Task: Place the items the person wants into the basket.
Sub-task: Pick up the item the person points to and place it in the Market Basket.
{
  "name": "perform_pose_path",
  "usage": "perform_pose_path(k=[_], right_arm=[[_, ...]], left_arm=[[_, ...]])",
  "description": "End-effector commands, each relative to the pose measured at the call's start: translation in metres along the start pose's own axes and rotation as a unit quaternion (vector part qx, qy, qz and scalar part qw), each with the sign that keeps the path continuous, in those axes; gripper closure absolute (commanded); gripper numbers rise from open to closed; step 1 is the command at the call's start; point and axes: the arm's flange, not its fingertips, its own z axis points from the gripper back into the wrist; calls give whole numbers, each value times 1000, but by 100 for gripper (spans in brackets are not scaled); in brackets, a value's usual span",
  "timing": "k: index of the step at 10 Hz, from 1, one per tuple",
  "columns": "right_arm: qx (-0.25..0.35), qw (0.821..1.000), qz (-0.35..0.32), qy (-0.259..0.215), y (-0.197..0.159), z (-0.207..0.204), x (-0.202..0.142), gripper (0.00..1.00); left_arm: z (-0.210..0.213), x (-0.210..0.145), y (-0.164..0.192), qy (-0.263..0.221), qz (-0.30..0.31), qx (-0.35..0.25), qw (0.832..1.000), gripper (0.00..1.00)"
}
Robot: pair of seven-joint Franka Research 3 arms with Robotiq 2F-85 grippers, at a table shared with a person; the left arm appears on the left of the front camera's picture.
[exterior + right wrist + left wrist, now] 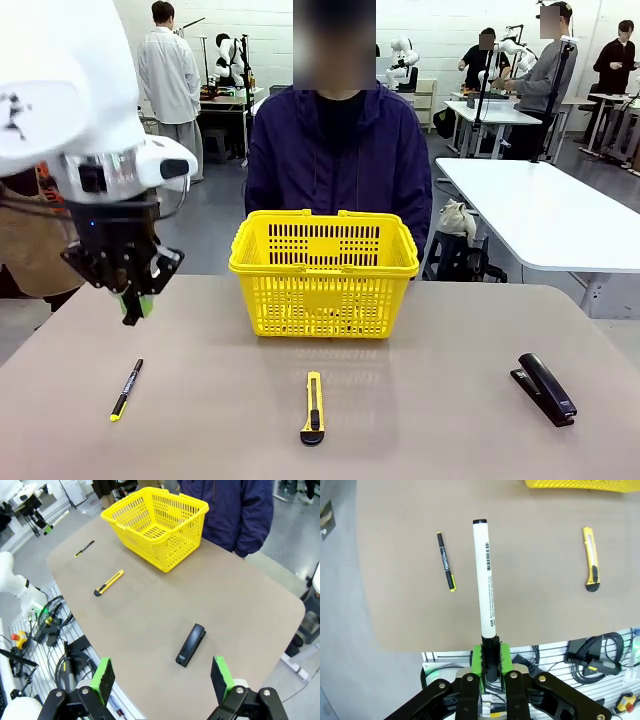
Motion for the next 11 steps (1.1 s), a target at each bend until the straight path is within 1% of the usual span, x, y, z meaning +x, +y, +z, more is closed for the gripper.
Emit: perform_pose_path(k=[1,2,3,9,10,11], right_arm=[[10,1000,7,-14,-2,-1,1,0],[10,1000,7,-14,-2,-1,1,0],[10,1000,7,-14,-2,-1,1,0],[10,1000,7,-14,-2,-1,1,0],[10,1000,7,-14,-2,-1,1,0],[10,1000,7,-14,-2,-1,1,0]], left_arm=[[-3,14,0,20,-3,-17,1000,100],[-4,13,6,26,-10,-32,999,100],[3,5,0,4,2,-6,1000,100],[3,5,0,4,2,-6,1000,100],[3,6,-3,6,-1,-10,1000,84],[5,34,-23,-1,-59,-7,998,84]])
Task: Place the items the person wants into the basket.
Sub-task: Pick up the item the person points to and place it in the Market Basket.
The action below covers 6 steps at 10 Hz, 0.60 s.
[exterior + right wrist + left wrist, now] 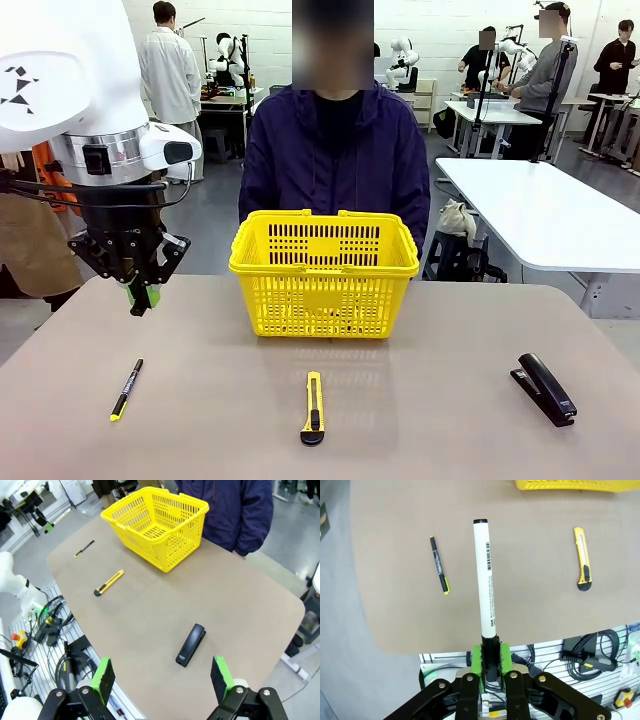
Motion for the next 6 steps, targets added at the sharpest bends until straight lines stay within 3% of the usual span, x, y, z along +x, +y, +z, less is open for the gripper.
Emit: perform_pose_path(k=[1,3,4,6], right_arm=[[10,1000,7,-14,-2,-1,1,0],[10,1000,7,-14,-2,-1,1,0],[10,1000,7,-14,-2,-1,1,0],[10,1000,7,-14,-2,-1,1,0]], left_arm=[[5,51,-36,-14,-109,-2,994,84],[9,129,-69,-16,-201,9,979,84],[8,149,-88,-12,-250,12,968,84],[2,190,-122,-12,-362,21,932,84]])
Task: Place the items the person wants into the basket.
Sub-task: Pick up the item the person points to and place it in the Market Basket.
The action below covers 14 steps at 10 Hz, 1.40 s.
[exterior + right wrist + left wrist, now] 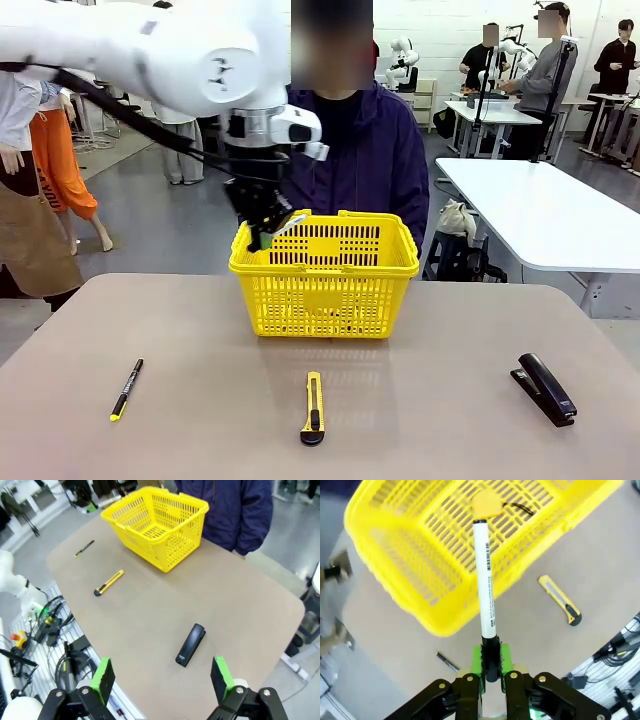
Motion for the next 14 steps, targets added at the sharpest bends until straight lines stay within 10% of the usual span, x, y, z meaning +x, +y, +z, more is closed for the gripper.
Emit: perform_pose_path(k=[1,6,14], right_arm=[[11,1000,7,-14,-2,-2,1,0],[11,1000,7,-14,-2,-2,1,0],[11,1000,7,-14,-2,-2,1,0]], left_arm=[[14,39,4,-6,-109,4,994,84],[-7,65,18,0,-280,-41,959,84],[-15,64,14,-7,-272,-40,962,84]])
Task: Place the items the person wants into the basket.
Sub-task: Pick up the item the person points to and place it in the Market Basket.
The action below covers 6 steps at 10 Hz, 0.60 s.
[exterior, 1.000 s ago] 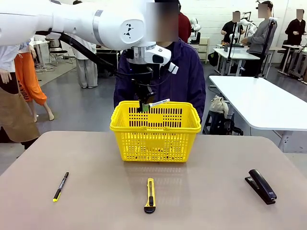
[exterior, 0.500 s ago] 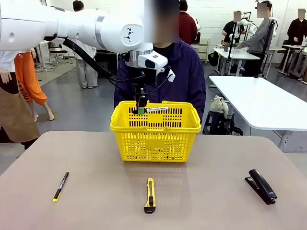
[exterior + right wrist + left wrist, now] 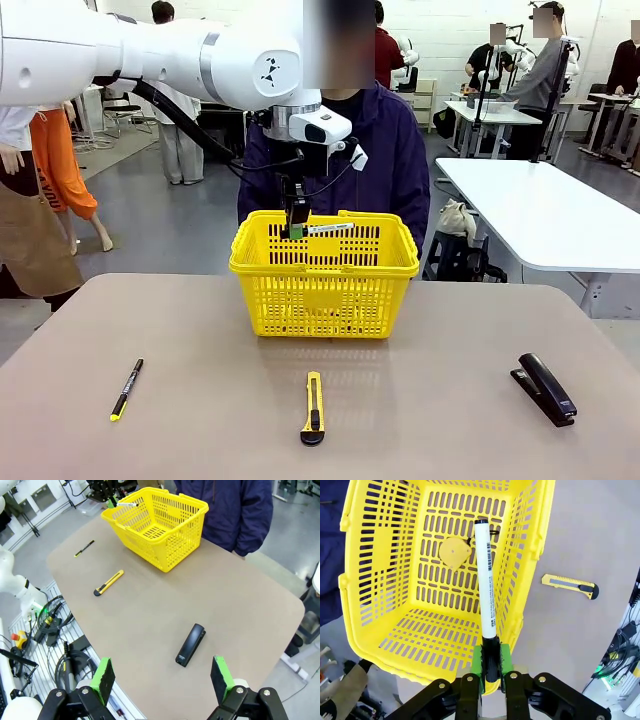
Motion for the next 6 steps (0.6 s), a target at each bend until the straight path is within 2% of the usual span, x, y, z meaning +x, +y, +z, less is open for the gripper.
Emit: perform_pose_path(k=[1,3,4,6], right_arm=[[11,1000,7,-15,-2,-2,1,0],[11,1000,7,-15,-2,-2,1,0],[11,1000,7,-15,-2,-2,1,0],[11,1000,7,-15,-2,-2,1,0]], left_arm=[[1,1,0,-8,10,-2,1000,84],[-2,1,8,-9,-23,-5,1000,84],[-5,2,25,-14,-57,-3,998,84],[-14,2,54,-15,-74,-17,997,84]])
